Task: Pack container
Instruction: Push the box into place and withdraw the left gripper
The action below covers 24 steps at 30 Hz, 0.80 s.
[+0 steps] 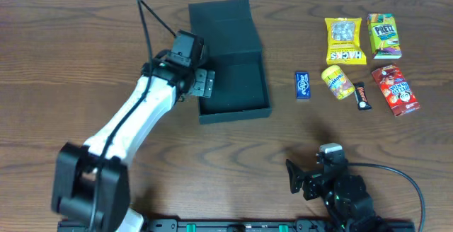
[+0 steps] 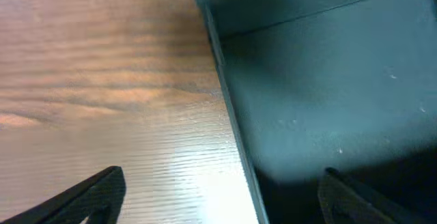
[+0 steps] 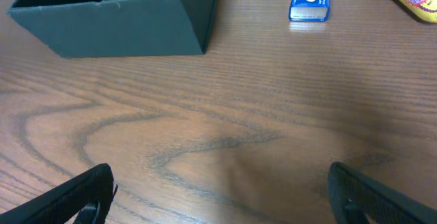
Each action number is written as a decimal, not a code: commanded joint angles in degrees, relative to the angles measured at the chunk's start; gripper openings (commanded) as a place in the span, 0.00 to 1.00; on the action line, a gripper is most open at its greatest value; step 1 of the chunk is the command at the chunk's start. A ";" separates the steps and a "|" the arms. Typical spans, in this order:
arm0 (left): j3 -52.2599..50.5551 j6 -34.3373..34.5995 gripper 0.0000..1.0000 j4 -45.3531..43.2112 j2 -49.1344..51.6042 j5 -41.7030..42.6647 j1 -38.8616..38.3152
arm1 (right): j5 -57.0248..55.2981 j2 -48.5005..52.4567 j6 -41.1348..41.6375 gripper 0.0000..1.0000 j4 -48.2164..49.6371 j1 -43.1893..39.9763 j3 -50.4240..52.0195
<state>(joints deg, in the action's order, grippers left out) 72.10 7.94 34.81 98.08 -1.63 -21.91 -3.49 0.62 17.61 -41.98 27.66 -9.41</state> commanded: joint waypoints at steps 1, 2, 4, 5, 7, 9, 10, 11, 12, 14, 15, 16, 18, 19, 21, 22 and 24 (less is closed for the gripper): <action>0.44 4.52 0.86 -0.59 3.10 0.17 0.13 | -0.59 -0.13 0.79 0.99 -0.46 0.48 0.09; 0.44 4.52 0.78 -0.81 4.11 0.20 0.13 | -0.59 -0.13 0.79 0.99 -0.46 0.48 0.09; 0.44 4.57 0.61 -1.03 5.73 0.20 0.13 | -0.59 -0.13 0.79 0.99 -0.46 0.48 0.09; 0.44 4.59 0.52 -1.05 6.47 0.20 0.13 | -0.59 -0.13 0.79 0.99 -0.46 0.48 0.09; 0.44 5.27 0.36 -1.05 7.54 0.15 0.13 | -0.59 -0.13 0.79 0.99 -0.46 0.48 0.09; 0.44 6.40 0.22 -1.25 8.15 0.15 0.13 | -0.59 -0.13 0.79 0.99 -0.46 0.48 0.09; 0.44 6.80 0.16 -1.40 8.33 0.13 0.13 | -0.59 -0.13 0.79 0.99 -0.46 0.48 0.09; 0.44 7.02 0.11 -1.62 8.33 0.13 0.13 | -0.59 -0.13 0.79 0.99 -0.46 0.48 0.09; 0.44 7.08 0.06 -1.84 8.33 0.13 0.13 | -0.59 -0.13 0.79 0.99 -0.46 0.48 0.09; 0.44 7.06 0.06 -2.25 8.33 0.11 0.13 | -0.59 -0.13 0.79 0.99 -0.46 0.48 0.09; 0.44 7.04 0.06 -2.32 8.33 0.00 0.13 | -0.59 -0.13 0.79 0.99 -0.46 0.48 0.09; 0.44 7.04 0.06 -2.32 8.33 -0.13 0.13 | -0.59 -0.13 0.79 0.99 -0.46 0.48 0.09; 0.44 6.67 0.06 -2.32 8.33 -0.28 0.13 | -0.59 -0.13 0.79 0.99 -0.46 0.48 0.09; 0.44 6.23 0.06 -2.32 8.33 -0.31 0.13 | -0.59 -0.13 0.79 0.99 -0.46 0.48 0.09; 0.44 5.49 0.06 -2.29 8.33 -0.35 0.13 | -0.59 -0.13 0.79 0.99 -0.46 0.48 0.09; 0.44 5.57 0.06 -2.29 8.33 -0.35 0.13 | -0.59 -0.13 0.79 0.99 -0.46 0.48 0.09; 0.44 5.68 0.06 -2.29 8.33 -0.26 0.13 | -0.59 -0.13 0.79 0.99 -0.46 0.48 0.09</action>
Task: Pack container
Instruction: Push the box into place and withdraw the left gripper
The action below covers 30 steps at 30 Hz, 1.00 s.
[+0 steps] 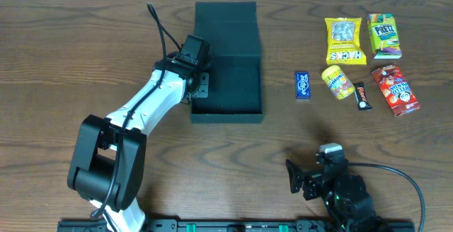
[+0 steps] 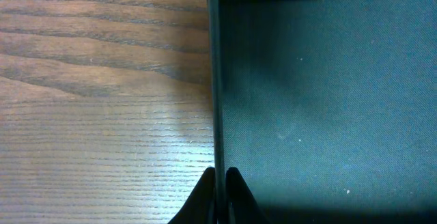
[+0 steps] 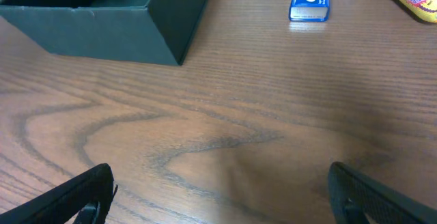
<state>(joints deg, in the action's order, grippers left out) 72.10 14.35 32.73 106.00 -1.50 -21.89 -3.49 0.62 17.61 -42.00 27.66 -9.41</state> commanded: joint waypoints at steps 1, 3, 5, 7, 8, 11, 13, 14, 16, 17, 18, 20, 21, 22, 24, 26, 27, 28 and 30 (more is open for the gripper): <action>0.44 -0.28 0.06 -0.22 0.42 -0.39 0.11 | -0.59 -0.13 0.79 0.99 -0.44 0.48 0.09; 0.44 0.72 0.06 -0.20 0.42 -0.35 0.11 | -0.59 -0.13 0.79 0.99 -0.44 0.48 0.09; 0.44 1.40 0.29 -0.22 0.42 -0.35 0.11 | -0.59 -0.13 0.79 0.99 -0.44 0.48 0.09; 0.46 1.42 0.90 -0.20 0.39 -0.35 0.11 | -0.59 -0.13 0.79 0.99 -0.44 0.48 0.09; 0.46 1.55 0.95 -0.17 0.35 -0.35 0.11 | -0.59 -0.13 0.79 0.99 -0.44 0.48 0.09; 0.85 1.57 0.95 0.24 -1.18 -0.37 0.11 | -0.59 -0.13 0.79 0.99 -0.44 0.48 0.09; 1.25 1.57 0.95 0.24 -3.28 -0.37 0.11 | -0.59 -0.13 0.79 0.99 -0.44 0.48 0.09; 1.44 1.57 0.95 0.22 -4.92 -0.37 0.11 | -0.59 -0.13 0.79 0.99 -0.44 0.48 0.09; 1.68 1.55 0.95 0.22 -7.85 -0.37 0.11 | -0.59 -0.13 0.79 0.99 -0.44 0.48 0.09; 1.68 1.55 0.95 0.24 -9.68 -0.37 0.11 | -0.59 -0.13 0.79 0.99 -0.44 0.48 0.09; 1.68 1.53 0.95 0.26 -11.87 -0.39 0.11 | -0.59 -0.13 0.79 0.99 -0.44 0.48 0.09; 1.68 0.79 0.95 0.50 -15.82 -0.50 0.13 | -0.59 -0.13 0.79 0.99 -0.44 0.48 0.09; 1.68 0.61 0.95 1.16 -18.43 -1.22 0.13 | -0.59 -0.13 0.79 0.99 -0.44 0.48 0.09; 1.68 0.63 0.95 2.10 -20.52 -2.34 0.13 | -0.59 -0.13 0.79 0.99 -0.44 0.50 0.09; 1.68 0.63 0.95 4.52 -24.04 -4.57 0.13 | -0.59 -0.13 0.79 0.99 -0.44 0.48 0.09; 1.68 0.59 0.95 8.72 -28.48 -7.10 0.13 | -0.59 -0.13 0.79 0.99 -0.44 0.48 0.09; 1.68 0.59 0.95 10.51 -30.18 -8.07 0.13 | -0.59 -0.13 0.79 0.99 -0.44 0.48 0.09; 1.68 0.09 0.95 12.98 -32.76 -9.14 0.13 | -0.59 -0.13 0.79 0.99 -0.44 0.48 0.09; 1.68 -0.94 0.95 16.22 -36.85 -10.56 0.13 | -0.59 -0.13 0.79 0.99 -0.44 0.48 0.09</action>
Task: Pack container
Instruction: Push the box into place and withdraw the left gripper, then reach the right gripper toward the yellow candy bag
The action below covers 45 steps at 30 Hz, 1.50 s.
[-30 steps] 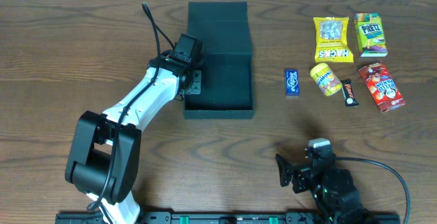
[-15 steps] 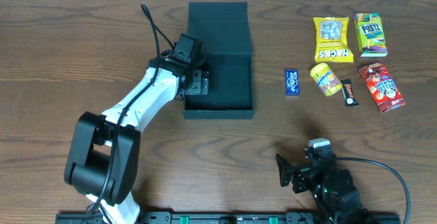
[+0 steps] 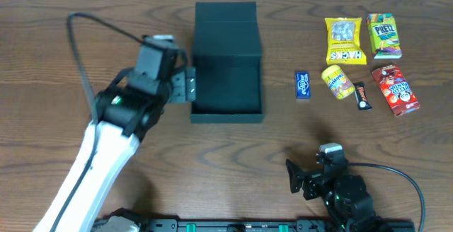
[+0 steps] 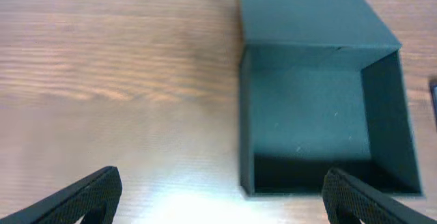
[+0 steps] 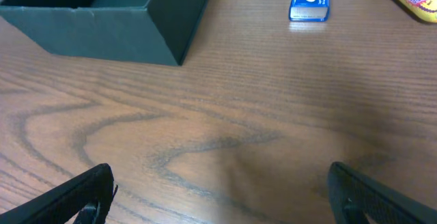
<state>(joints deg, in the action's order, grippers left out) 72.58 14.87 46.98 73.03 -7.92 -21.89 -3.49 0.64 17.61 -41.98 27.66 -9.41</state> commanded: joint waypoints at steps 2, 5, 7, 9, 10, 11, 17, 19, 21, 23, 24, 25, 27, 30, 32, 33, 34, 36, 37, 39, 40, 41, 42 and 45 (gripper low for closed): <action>1.20 -1.66 0.95 3.58 -6.99 -4.72 0.13 | -0.59 -0.15 0.79 0.99 -0.46 0.48 0.09; 1.20 -2.97 0.95 5.90 -11.23 -4.68 0.13 | -0.59 -0.15 0.79 0.99 -0.46 0.48 0.09; 1.20 -3.15 0.95 7.78 -13.25 -4.68 0.13 | -0.59 -0.15 0.79 0.99 -0.46 0.48 0.09; 1.20 -3.76 0.95 9.40 -14.84 -4.68 0.13 | -0.59 -0.15 0.79 0.99 -0.46 0.48 0.09; 1.20 -3.76 0.95 9.92 -15.34 -4.70 0.13 | -0.59 -0.15 0.79 0.99 -0.46 0.48 0.09; 1.20 -3.76 0.95 10.19 -15.80 -4.68 0.13 | -0.59 -0.15 0.79 0.99 -0.46 0.48 0.09; 1.18 -3.74 0.95 10.25 -15.96 -4.50 0.13 | -0.59 -0.15 0.79 0.99 -0.46 0.48 0.09; 1.18 -3.74 0.95 10.23 -15.78 -4.52 0.13 | -0.59 -0.15 0.79 0.99 -0.46 0.48 0.09; 1.18 -3.74 0.95 10.23 -15.72 -4.50 0.13 | -0.59 -0.15 0.79 0.99 -0.46 0.48 0.09; 1.18 -3.74 0.95 10.23 -15.72 -4.52 0.13 | -0.59 -0.15 0.79 0.99 -0.46 0.48 0.09; 1.18 -3.74 0.95 10.23 -15.72 -4.52 0.13 | -0.90 -0.15 0.61 0.99 -0.46 0.48 0.09; 1.18 -3.74 0.95 10.23 -15.72 -4.52 0.13 | -1.29 -0.15 0.33 0.99 -0.46 0.48 0.09; 1.18 -3.74 0.95 10.23 -15.72 -4.50 0.13 | -1.20 -0.15 0.35 0.99 -0.46 0.48 0.09; 1.18 -3.74 0.95 10.23 -15.72 -4.52 0.13 | -1.25 -0.15 0.35 0.99 -0.11 0.48 0.09; 1.18 -3.74 0.95 10.23 -15.72 -4.52 0.13 | -1.11 -0.15 0.46 0.99 1.66 0.48 0.09; 1.18 -3.74 0.95 10.23 -15.72 -4.50 0.13 | -0.44 -0.15 1.79 0.99 3.87 0.50 0.09; 1.18 -3.74 0.95 10.23 -15.72 -4.50 0.13 | 0.55 -0.15 4.37 0.99 6.34 0.50 0.09; 1.18 -3.74 0.95 10.23 -15.72 -4.50 0.13 | 2.14 -0.15 9.92 0.99 10.21 0.50 0.09; 1.18 -3.74 0.95 10.23 -15.72 -4.50 0.13 | 2.97 -0.15 13.31 0.99 11.78 0.50 0.09; 1.18 -3.74 0.95 10.23 -15.72 -4.50 0.13 | 5.66 -0.15 22.34 0.99 13.40 0.48 0.09; 1.18 -3.74 0.95 10.23 -15.72 -4.50 0.13 | 7.13 -0.15 26.69 0.99 13.44 0.50 0.09; 1.18 -3.74 0.95 10.23 -15.72 -4.50 0.13 | 8.66 -0.15 30.67 0.99 13.33 0.50 0.09; 1.18 -3.74 0.95 10.23 -15.72 -4.50 0.13 | 9.90 -0.15 33.90 0.99 13.14 0.50 0.09; 1.18 -3.74 0.95 10.23 -15.72 -4.50 0.13 | 12.35 -0.15 38.32 0.99 12.70 0.48 0.09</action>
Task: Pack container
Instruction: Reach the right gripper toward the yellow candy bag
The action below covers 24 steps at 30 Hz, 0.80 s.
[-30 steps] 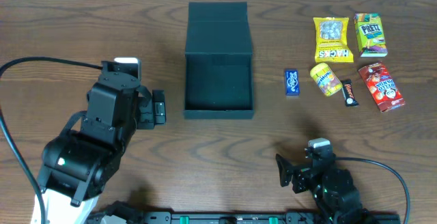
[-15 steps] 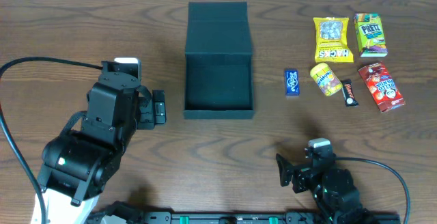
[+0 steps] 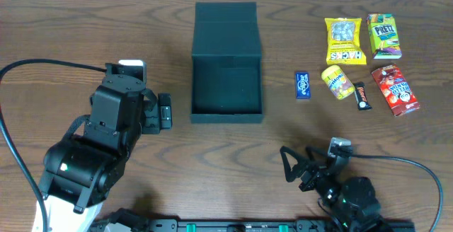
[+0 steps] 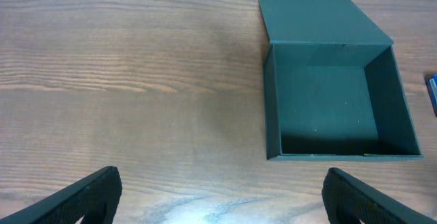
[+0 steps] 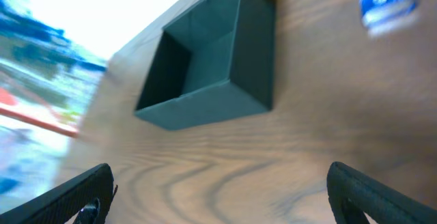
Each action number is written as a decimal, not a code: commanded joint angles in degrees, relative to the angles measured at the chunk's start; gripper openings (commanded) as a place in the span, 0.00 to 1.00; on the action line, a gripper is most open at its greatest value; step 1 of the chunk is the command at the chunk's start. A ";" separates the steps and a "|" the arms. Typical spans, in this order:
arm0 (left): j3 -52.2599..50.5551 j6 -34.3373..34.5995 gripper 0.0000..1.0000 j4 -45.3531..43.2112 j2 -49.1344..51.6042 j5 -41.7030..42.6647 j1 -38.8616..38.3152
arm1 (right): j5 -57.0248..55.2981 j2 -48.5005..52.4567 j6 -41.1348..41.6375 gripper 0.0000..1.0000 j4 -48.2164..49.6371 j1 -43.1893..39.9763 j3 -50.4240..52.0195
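A dark green box [image 3: 228,83] stands open and empty at the table's middle back, its lid [image 3: 226,21] folded flat behind it; it also shows in the left wrist view [image 4: 338,101] and the right wrist view [image 5: 205,67]. Snack packs lie at the right: a blue gum pack [image 3: 303,85], a yellow bag [image 3: 343,39], a green Pretz box [image 3: 383,34], a yellow tub [image 3: 337,81], a dark bar [image 3: 362,96], a red box [image 3: 396,89]. My left gripper [image 3: 164,112] is open, left of the box. My right gripper [image 3: 296,168] is open near the front edge, holding nothing.
Bare wooden table [image 3: 64,41] spreads left of the box and between the box and the snacks. A black cable [image 3: 42,66] loops over the left side. The table's front rail [image 3: 233,225] runs along the bottom edge.
My left arm has drawn back toward the front left, its open gripper now farther from the box. My right gripper has lifted and tilted, its view now blurred. The box has not moved.
My left gripper stood open over the left wall of the box, which lay skewed. Then it was shut on that wall and the box sat square. Then it was open and raised left of the box, and now it is farther back.
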<state>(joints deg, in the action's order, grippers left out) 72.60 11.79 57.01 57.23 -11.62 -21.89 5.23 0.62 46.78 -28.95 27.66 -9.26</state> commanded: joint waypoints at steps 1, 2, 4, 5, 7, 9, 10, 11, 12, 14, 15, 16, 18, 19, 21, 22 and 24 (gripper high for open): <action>1.16 -0.66 0.95 0.20 0.09 -0.81 0.13 | 3.63 -0.13 9.14 0.99 -0.46 0.48 -0.07; 1.16 -0.66 0.95 0.20 0.09 -0.83 0.13 | 3.96 -0.13 9.16 0.99 -0.35 0.48 -0.07; 1.16 -0.66 0.95 0.20 0.09 -0.81 0.13 | 4.70 -0.13 9.14 0.99 0.50 0.48 -0.07; 1.16 -0.66 0.95 0.20 0.09 -0.81 0.13 | 4.70 -0.13 9.09 0.99 1.07 0.48 -0.07; 1.16 -0.66 0.95 0.20 0.09 -0.81 0.13 | 4.68 -0.13 7.67 0.99 3.72 0.48 -0.07; 1.16 -0.66 0.95 0.20 0.09 -0.81 0.13 | 6.10 -0.13 -0.28 0.99 8.79 0.48 -0.07; 1.16 -0.66 0.95 0.20 0.09 -0.81 0.13 | 6.40 -0.13 -2.25 0.99 11.08 0.46 -0.09; 1.16 -0.66 0.95 0.20 0.09 -0.81 0.13 | 6.25 -0.09 -2.32 1.00 12.90 0.37 -0.15; 1.16 -0.66 0.95 0.20 0.09 -0.83 0.13 | 6.10 0.09 -2.34 0.99 14.51 0.07 -0.26; 1.16 -0.66 0.95 0.20 0.09 -0.81 0.13 | 5.03 1.25 -3.37 0.99 16.46 -1.25 -1.07; 1.16 -0.66 0.95 0.20 0.09 -0.81 0.13 | 4.33 2.12 -4.72 0.99 16.81 -1.99 -1.75; 1.16 -0.66 0.95 0.20 0.09 -0.81 0.13 | 4.09 3.17 -6.43 0.99 16.76 -2.78 -2.69; 1.16 -0.66 0.95 0.20 0.09 -0.81 0.13 | 4.00 6.47 -9.62 0.99 16.63 -4.83 -5.29; 1.16 -0.66 0.95 0.20 0.09 -0.81 0.13 | 4.02 9.18 -11.30 0.99 16.35 -6.21 -7.32; 1.16 -0.66 0.95 0.20 0.09 -0.81 0.13 | 4.09 14.53 -14.45 0.99 15.72 -8.59 -11.15; 1.16 -0.66 0.95 0.20 0.09 -0.83 0.13 | 4.17 17.31 -16.31 0.99 15.50 -9.66 -13.09; 1.16 -0.66 0.95 0.20 0.09 -0.83 0.13 | 4.22 25.03 -21.35 0.99 14.38 -12.17 -18.62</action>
<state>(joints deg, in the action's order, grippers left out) 72.60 11.77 56.95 57.23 -11.62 -21.89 10.07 20.73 33.36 -14.28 17.50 -23.79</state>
